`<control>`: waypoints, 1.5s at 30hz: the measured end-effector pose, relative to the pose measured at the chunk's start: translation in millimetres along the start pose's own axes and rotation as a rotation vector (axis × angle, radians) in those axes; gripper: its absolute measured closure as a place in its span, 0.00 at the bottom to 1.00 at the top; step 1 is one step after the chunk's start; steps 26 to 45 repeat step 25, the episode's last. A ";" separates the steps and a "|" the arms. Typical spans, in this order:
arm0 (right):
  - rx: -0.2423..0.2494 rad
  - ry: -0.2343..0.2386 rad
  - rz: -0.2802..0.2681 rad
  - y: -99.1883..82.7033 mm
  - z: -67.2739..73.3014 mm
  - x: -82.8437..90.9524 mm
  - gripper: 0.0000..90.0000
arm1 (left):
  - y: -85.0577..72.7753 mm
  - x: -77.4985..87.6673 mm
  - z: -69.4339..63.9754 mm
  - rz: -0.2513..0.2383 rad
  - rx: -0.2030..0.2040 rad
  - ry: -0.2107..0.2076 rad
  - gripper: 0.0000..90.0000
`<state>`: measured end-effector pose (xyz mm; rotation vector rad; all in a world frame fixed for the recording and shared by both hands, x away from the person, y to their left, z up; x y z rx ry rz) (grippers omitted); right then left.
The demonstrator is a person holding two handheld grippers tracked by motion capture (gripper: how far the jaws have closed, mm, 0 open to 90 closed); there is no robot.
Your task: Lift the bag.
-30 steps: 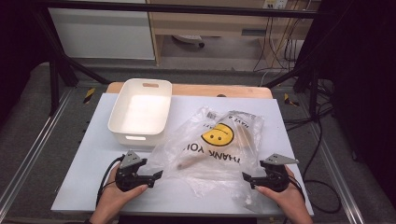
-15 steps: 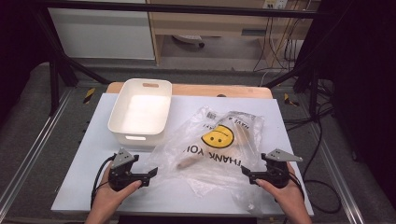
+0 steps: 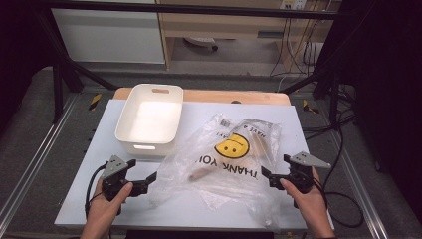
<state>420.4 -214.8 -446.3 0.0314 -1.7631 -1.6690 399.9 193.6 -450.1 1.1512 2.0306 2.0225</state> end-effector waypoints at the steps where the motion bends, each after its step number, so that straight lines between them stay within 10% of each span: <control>1: 0.000 -0.001 -0.006 1.0 -1.0 0.9 0.04 | 0.7 2.1 2.8 -0.006 0.002 0.003 0.10; 25: -0.130 -0.181 0.020 -33.8 -72.6 14.8 0.06 | -19.3 38.1 84.1 -0.037 0.112 0.112 0.10; 45: -0.130 -0.181 0.020 -33.8 -72.6 14.8 0.06 | -19.3 38.1 84.1 -0.037 0.112 0.112 0.10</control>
Point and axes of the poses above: each handheld gripper's, and its own axes: x roughly backward along the jaws, y roughly out of its top, z roughly to its left, the point moved 10 cm from there along -x, roughly forward along the jaws, and after that the axes turned 2 degrees about x, right-handed, at the moved point
